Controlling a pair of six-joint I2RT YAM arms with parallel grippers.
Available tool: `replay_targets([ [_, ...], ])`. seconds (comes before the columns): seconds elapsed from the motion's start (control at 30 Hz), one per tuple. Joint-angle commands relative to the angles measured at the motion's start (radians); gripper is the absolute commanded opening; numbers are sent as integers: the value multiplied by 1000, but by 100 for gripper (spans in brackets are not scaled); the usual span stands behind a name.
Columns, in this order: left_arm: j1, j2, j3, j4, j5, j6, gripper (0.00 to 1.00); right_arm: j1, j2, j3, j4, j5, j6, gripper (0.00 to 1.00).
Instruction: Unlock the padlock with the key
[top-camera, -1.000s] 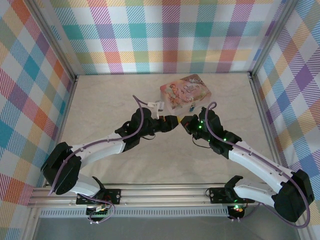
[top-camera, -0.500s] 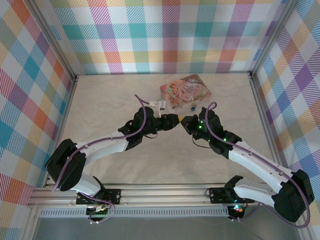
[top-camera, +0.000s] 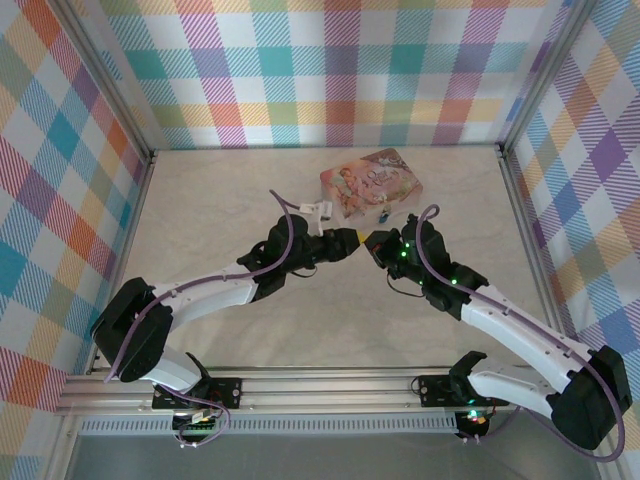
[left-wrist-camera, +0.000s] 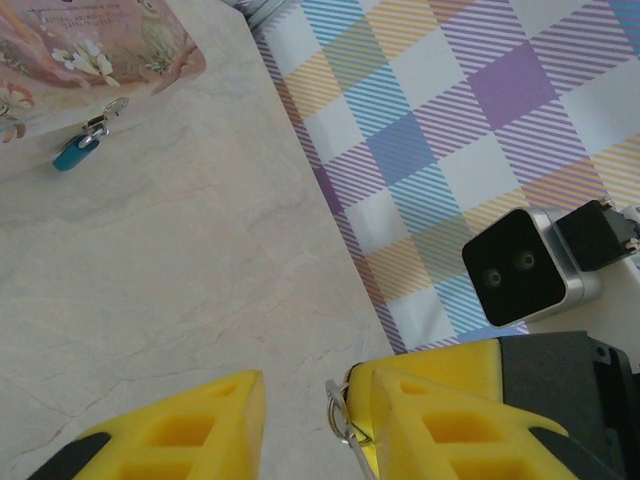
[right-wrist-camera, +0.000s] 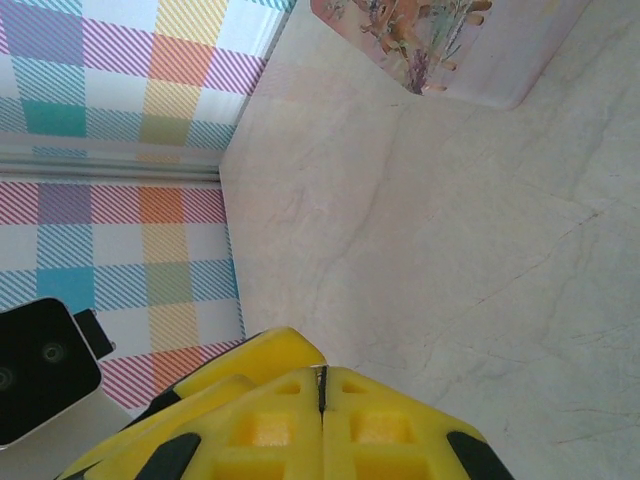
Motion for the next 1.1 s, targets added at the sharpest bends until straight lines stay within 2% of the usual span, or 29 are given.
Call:
replay_targets([
  [0.0,-17,-24,-31,39,-18,-12,34,5,-15,7,-18,30,16,0],
  [0.7,-27,-7,-21,74,15,-17,40,5,5,4,-19,36,19,0],
  [1.07,-32,10,-10,69,37,-16,34,5,3,3,-15,47,21,0],
])
